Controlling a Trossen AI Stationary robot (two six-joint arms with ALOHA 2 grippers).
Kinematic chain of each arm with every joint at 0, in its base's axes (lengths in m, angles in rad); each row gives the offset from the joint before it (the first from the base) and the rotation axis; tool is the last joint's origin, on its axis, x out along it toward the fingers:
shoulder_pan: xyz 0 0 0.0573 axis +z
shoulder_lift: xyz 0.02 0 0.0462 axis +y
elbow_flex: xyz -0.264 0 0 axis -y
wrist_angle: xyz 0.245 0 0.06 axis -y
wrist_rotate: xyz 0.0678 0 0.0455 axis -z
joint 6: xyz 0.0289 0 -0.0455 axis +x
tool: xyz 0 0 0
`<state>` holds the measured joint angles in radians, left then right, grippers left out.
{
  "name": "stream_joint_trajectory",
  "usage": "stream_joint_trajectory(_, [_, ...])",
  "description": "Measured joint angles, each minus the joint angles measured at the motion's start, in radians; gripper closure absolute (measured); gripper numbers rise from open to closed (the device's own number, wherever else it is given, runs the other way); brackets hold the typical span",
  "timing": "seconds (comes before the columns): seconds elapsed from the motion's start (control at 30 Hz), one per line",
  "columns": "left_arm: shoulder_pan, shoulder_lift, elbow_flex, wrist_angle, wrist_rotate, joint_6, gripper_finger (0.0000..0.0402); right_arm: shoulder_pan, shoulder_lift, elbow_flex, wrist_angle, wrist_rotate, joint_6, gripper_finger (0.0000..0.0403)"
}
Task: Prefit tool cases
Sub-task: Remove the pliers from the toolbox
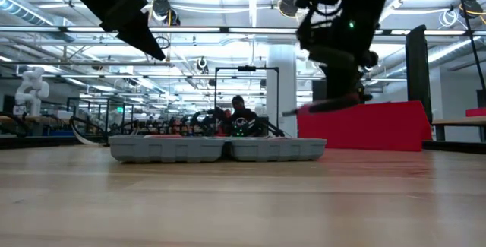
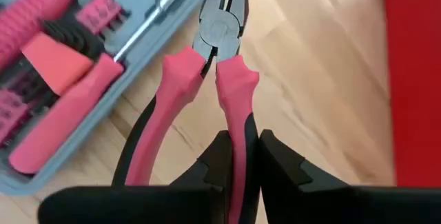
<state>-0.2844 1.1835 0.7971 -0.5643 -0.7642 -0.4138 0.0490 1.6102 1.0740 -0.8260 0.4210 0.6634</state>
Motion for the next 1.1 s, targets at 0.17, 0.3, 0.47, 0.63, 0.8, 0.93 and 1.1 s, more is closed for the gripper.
stream_joint_trajectory(0.17, [0.000, 0.000, 0.000, 0.001, 0.005, -0.001, 0.0333, -0.014, 0.002, -0.139, 0.165, -0.022, 0.030, 0.0363])
stream_joint_trajectory(0.3, [0.000, 0.000, 0.000, 0.003, 0.006, -0.001, 0.0333, -0.024, 0.003, -0.240, 0.338, -0.063, 0.059, 0.0363])
stream_joint_trajectory(0.47, [0.000, 0.000, 0.000, 0.004, 0.006, -0.001, 0.0333, -0.023, 0.001, -0.309, 0.410, -0.073, 0.117, 0.0363])
stream_joint_trajectory(0.63, [0.000, 0.000, 0.000, 0.004, 0.007, -0.001, 0.0333, -0.005, 0.001, -0.321, 0.412, -0.057, 0.163, 0.0363])
stream_joint_trajectory(0.8, [0.000, 0.000, 0.000, 0.004, 0.008, -0.001, 0.0333, 0.014, 0.002, -0.323, 0.430, -0.061, 0.200, 0.0348])
stream_joint_trajectory(0.93, [0.000, 0.000, 0.000, 0.004, 0.008, -0.001, 0.0333, 0.020, 0.002, -0.323, 0.432, -0.058, 0.224, 0.0294])
stream_joint_trajectory(1.1, [0.000, 0.000, 0.000, 0.004, 0.008, -0.001, 0.0333, 0.019, -0.002, -0.323, 0.432, -0.058, 0.240, 0.0282])
